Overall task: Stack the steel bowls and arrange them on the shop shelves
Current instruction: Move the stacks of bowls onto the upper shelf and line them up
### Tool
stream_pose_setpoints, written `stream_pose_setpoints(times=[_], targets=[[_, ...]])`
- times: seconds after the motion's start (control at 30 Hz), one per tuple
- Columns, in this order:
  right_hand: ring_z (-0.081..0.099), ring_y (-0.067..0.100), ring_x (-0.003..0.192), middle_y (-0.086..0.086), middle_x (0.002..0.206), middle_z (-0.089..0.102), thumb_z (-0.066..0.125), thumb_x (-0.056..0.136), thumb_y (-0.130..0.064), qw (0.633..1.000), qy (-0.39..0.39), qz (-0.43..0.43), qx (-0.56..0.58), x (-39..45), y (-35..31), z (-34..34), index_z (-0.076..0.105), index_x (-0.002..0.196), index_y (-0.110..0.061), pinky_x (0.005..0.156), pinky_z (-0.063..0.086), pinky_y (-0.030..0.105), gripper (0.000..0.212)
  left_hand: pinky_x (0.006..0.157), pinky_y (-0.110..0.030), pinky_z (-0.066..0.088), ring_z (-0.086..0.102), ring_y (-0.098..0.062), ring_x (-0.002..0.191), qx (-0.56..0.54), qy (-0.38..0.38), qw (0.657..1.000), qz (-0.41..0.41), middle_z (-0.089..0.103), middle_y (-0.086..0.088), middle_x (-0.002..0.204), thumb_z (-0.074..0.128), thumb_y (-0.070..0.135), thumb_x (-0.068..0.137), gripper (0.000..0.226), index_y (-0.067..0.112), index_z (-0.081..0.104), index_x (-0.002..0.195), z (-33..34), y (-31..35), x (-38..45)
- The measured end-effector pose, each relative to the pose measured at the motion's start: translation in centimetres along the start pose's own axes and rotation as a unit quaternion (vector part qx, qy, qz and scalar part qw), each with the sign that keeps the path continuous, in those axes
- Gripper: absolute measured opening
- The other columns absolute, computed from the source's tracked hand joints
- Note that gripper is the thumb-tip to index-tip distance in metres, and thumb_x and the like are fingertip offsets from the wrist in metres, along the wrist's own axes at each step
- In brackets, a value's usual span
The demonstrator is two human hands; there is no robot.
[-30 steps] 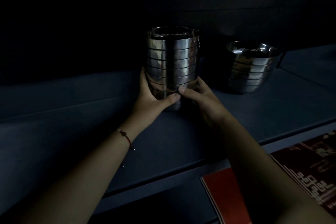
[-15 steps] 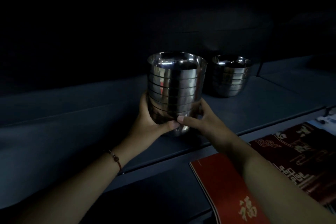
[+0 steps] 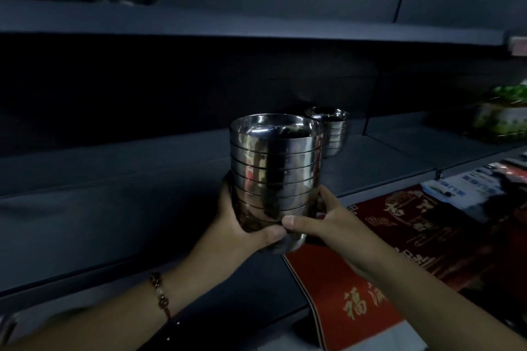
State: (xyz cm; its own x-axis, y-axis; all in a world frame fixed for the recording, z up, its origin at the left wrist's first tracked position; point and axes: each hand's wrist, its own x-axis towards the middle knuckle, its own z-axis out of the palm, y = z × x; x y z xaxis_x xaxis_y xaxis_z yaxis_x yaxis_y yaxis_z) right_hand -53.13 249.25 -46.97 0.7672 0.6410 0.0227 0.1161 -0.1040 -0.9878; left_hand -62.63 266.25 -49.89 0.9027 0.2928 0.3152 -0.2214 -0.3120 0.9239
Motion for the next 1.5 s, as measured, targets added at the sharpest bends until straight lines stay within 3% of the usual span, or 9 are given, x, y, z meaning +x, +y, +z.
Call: stream_pose_setpoints(times=[0.1, 0.27, 0.4, 0.63, 0.83, 1.07, 1.2, 1.37, 1.5], targets=[[0.070, 0.000, 0.091, -0.010, 0.104, 0.074, 0.085, 0.064, -0.028, 1.000, 0.016, -0.008, -0.017, -3.1, -2.3, -0.2, 0.062, 0.111, -0.029, 0.070, 0.054, 0.014, 0.052, 0.089, -0.010, 0.049, 0.057, 0.009, 0.118, 0.005, -0.022, 1.000, 0.017, 0.059, 0.027, 0.126, 0.087, 0.021, 0.071, 0.099, 0.039, 0.022, 0.143, -0.3, 2.8, -1.8], [0.071, 0.006, 0.095, -0.010, 0.105, 0.074, 0.084, 0.060, -0.039, 0.999, 0.018, -0.022, -0.032, -8.0, -7.3, -0.9, 0.065, 0.108, -0.033, 0.084, 0.054, 0.027, 0.052, 0.101, -0.015, 0.045, 0.052, 0.003, 0.128, 0.021, -0.089, 0.994, 0.055, 0.054, 0.027, 0.137, 0.086, 0.014, 0.074, 0.113, 0.038, 0.009, 0.153, -1.3, 8.3, -3.8], [0.071, -0.002, 0.082, -0.018, 0.097, 0.075, 0.082, 0.057, -0.043, 0.997, 0.012, -0.064, -0.046, -10.2, -12.7, -2.1, 0.065, 0.107, -0.038, 0.074, 0.051, 0.021, 0.053, 0.098, -0.007, 0.043, 0.052, 0.013, 0.122, 0.051, -0.071, 0.992, 0.093, 0.052, 0.037, 0.131, 0.088, 0.025, 0.071, 0.119, 0.046, 0.004, 0.153, -2.3, 13.9, -3.8], [0.071, 0.026, 0.102, 0.001, 0.106, 0.076, 0.082, 0.052, -0.051, 0.989, 0.017, -0.124, -0.077, -9.6, -22.5, -3.1, 0.072, 0.105, -0.029, 0.098, 0.051, 0.055, 0.058, 0.083, -0.001, 0.043, 0.059, 0.015, 0.108, 0.117, -0.034, 0.974, 0.191, 0.061, 0.037, 0.118, 0.088, 0.028, 0.071, 0.092, 0.044, 0.030, 0.141, -5.6, 23.8, -0.4], [0.072, 0.017, 0.077, -0.003, 0.081, 0.073, 0.082, 0.056, -0.049, 0.985, 0.003, -0.159, -0.062, -5.2, -28.8, -3.8, 0.068, 0.110, -0.020, 0.078, 0.059, 0.039, 0.063, 0.083, -0.003, 0.044, 0.062, 0.011, 0.105, 0.177, -0.002, 0.957, 0.229, 0.068, 0.021, 0.116, 0.088, 0.033, 0.071, 0.083, 0.035, 0.040, 0.138, -8.7, 29.3, 5.3], [0.068, 0.019, 0.081, -0.001, 0.090, 0.071, 0.076, 0.070, -0.060, 0.974, 0.067, -0.204, -0.066, 4.3, -31.0, -2.6, 0.064, 0.111, -0.022, 0.080, 0.059, 0.038, 0.057, 0.083, -0.015, 0.054, 0.068, 0.000, 0.105, 0.116, 0.034, 0.975, 0.187, 0.071, 0.012, 0.118, 0.088, 0.022, 0.072, 0.081, 0.034, 0.042, 0.138, -11.5, 29.3, 12.1], [0.064, 0.016, 0.070, -0.003, 0.080, 0.067, 0.076, 0.074, -0.054, 0.981, 0.047, -0.179, -0.059, 8.8, -31.0, -2.0, 0.065, 0.107, -0.020, 0.075, 0.056, 0.038, 0.049, 0.072, -0.007, 0.050, 0.068, 0.006, 0.095, 0.105, 0.053, 0.982, 0.150, 0.070, 0.009, 0.116, 0.087, 0.011, 0.074, 0.074, 0.024, 0.046, 0.134, -12.5, 27.8, 15.0], [0.064, 0.023, 0.090, -0.001, 0.095, 0.064, 0.075, 0.071, -0.061, 0.988, 0.037, -0.147, -0.042, 12.5, -29.9, -1.4, 0.065, 0.111, -0.022, 0.077, 0.054, 0.038, 0.057, 0.067, -0.002, 0.046, 0.066, 0.014, 0.085, 0.129, 0.071, 0.983, 0.111, 0.069, 0.013, 0.110, 0.086, 0.019, 0.076, 0.071, 0.024, 0.044, 0.134, -13.1, 25.6, 17.7], [0.059, 0.024, 0.104, -0.001, 0.103, 0.061, 0.069, 0.077, -0.062, 0.989, 0.036, -0.138, -0.030, 14.7, -29.4, -1.0, 0.060, 0.115, -0.022, 0.091, 0.050, 0.039, 0.055, 0.097, -0.024, 0.047, 0.061, -0.007, 0.114, 0.172, 0.091, 0.977, 0.085, 0.062, 0.011, 0.128, 0.085, 0.043, 0.074, 0.094, 0.028, 0.029, 0.148, -13.2, 24.2, 19.5]])
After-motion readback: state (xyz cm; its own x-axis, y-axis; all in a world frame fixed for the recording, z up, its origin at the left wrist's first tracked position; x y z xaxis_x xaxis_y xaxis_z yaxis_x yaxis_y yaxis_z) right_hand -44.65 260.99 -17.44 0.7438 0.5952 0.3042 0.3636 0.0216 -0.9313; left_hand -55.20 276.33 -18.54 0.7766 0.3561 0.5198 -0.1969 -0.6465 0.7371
